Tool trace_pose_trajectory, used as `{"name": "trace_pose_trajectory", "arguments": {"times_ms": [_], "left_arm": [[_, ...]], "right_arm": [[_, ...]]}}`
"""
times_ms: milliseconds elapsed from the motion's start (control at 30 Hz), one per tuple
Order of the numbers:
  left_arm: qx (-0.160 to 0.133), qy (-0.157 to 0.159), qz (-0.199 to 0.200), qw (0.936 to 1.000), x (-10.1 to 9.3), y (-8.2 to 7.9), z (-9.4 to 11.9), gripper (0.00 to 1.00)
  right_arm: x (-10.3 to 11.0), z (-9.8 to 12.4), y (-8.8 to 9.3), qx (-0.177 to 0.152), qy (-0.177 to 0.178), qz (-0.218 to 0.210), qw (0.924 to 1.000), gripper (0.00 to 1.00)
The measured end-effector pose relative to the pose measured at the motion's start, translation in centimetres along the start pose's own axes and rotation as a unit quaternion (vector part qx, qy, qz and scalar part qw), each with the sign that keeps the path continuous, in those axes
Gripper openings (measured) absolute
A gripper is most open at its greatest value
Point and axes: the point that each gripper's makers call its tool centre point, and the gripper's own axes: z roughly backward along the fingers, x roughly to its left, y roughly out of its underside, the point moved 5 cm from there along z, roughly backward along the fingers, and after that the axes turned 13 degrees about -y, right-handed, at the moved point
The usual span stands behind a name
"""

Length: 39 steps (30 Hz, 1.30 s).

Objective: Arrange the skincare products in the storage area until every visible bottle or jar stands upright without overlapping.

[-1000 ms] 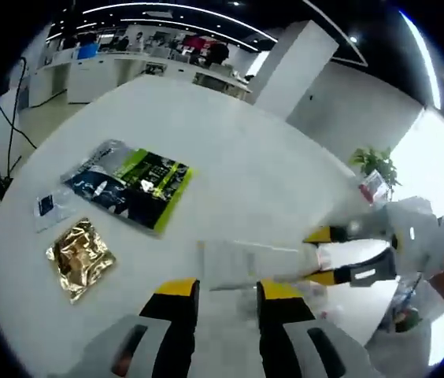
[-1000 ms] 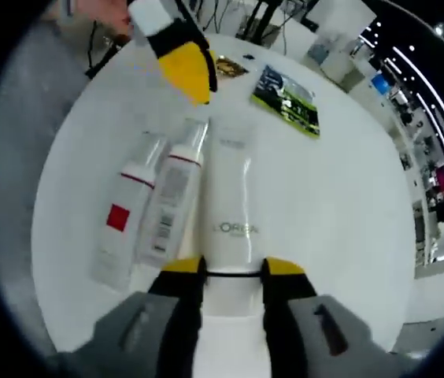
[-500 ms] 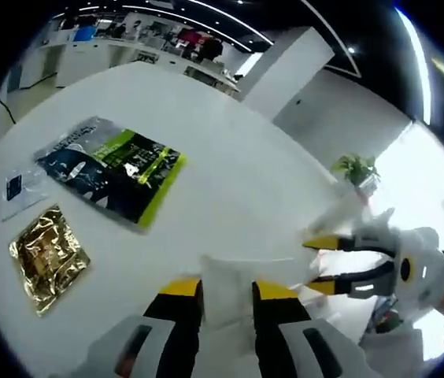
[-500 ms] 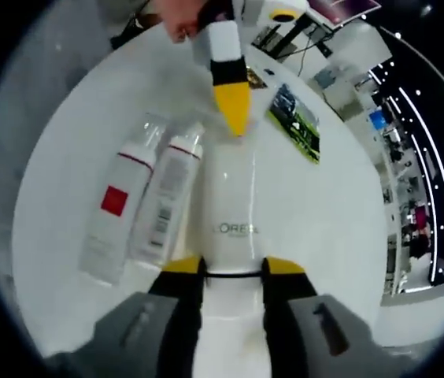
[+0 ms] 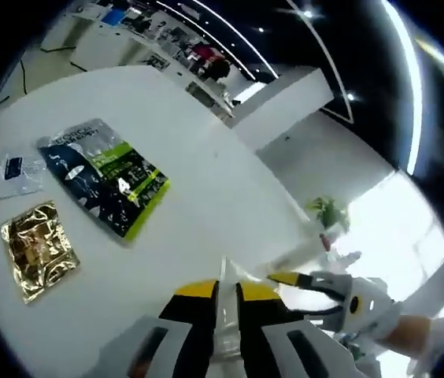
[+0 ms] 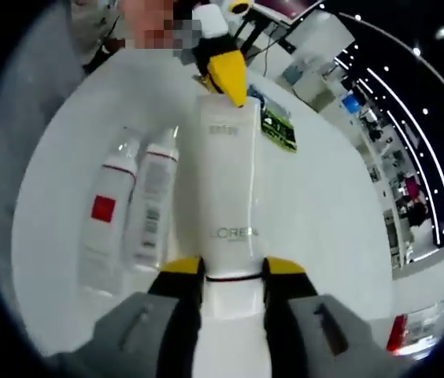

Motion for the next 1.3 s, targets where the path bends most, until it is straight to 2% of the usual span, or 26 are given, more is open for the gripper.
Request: {"name": "trace_pose_trajectory", "arguments": {"times_ms": [67,167,200,267,300,333,400,433,467,533,600,667,733,833,933,1000,1100,1300], "left_arm": [[0.003,0.003,0.004,1.0000,-0.4,-0.1,0.2,0.10],[0.003,0.030,0.013,0.9995,-0.9,-0.4,0.5,0.08],[-0.002,0.047,0.029,0.9985,-1.3,-0.5,0.6,0.07],[0.009,0.094,0.086,0.9919,-2.4,-0.6,1.0,0.06],[0.038,0.110,0.071,0.9907,-3.2,0.1,0.9,0.06],[0.051,0.094,0.015,0.9942,-3.7,0.9,0.6,0.08],[0.028,0.069,-0.033,0.9967,-4.1,0.7,0.3,0.10],[0.019,0.076,-0.028,0.9965,-4.8,0.1,0.5,0.10],[0.022,0.078,-0.023,0.9964,-5.2,0.1,0.7,0.10],[0.006,0.056,-0.068,0.9961,-5.9,-0.5,0.8,0.10],[0.000,0.051,-0.071,0.9962,-6.6,-0.7,1.0,0.10],[-0.016,0.042,-0.093,0.9947,-7.2,-1.2,1.1,0.10],[-0.018,0.042,-0.098,0.9942,-7.7,-1.5,1.2,0.10],[-0.026,0.036,-0.108,0.9931,-8.5,-2.3,1.4,0.09],[-0.029,0.034,-0.116,0.9922,-9.5,-2.7,1.3,0.09],[-0.036,0.029,-0.140,0.9890,-10.0,-3.0,1.2,0.09],[-0.043,0.021,-0.176,0.9832,-11.1,-3.1,1.0,0.09],[-0.048,0.029,-0.217,0.9746,-14.1,-3.1,0.2,0.09]], "right_arm": [[0.0,0.1,0.0,0.001,0.004,-0.004,1.0000,0.29],[-0.1,0.1,0.3,-0.012,0.009,-0.030,0.9994,0.30],[-0.2,0.1,0.4,-0.013,0.012,-0.037,0.9991,0.30],[-0.2,0.2,0.5,-0.018,0.016,-0.051,0.9984,0.30],[-0.2,0.2,0.5,-0.019,0.018,-0.052,0.9983,0.30],[-0.1,0.2,0.5,-0.024,0.017,-0.061,0.9977,0.30],[-0.1,0.2,0.5,-0.022,0.022,-0.065,0.9974,0.30],[-0.1,0.2,0.6,-0.022,0.026,-0.069,0.9970,0.30],[-0.2,0.3,0.6,-0.031,0.031,-0.086,0.9953,0.30],[-0.2,0.3,0.7,-0.044,0.038,-0.109,0.9923,0.31],[-0.1,0.4,0.7,-0.055,0.043,-0.130,0.9891,0.31],[-0.1,0.5,0.6,-0.075,0.042,-0.159,0.9836,0.31],[0.0,0.6,0.5,-0.082,0.043,-0.171,0.9809,0.31],[0.0,0.6,0.3,-0.108,0.042,-0.208,0.9713,0.31],[-0.1,0.6,0.4,-0.119,0.049,-0.230,0.9646,0.31],[0.0,0.7,0.5,-0.129,0.055,-0.248,0.9586,0.31],[0.0,0.8,0.8,-0.133,0.068,-0.261,0.9536,0.31],[0.2,1.1,1.7,-0.162,0.074,-0.318,0.9310,0.31]]}}
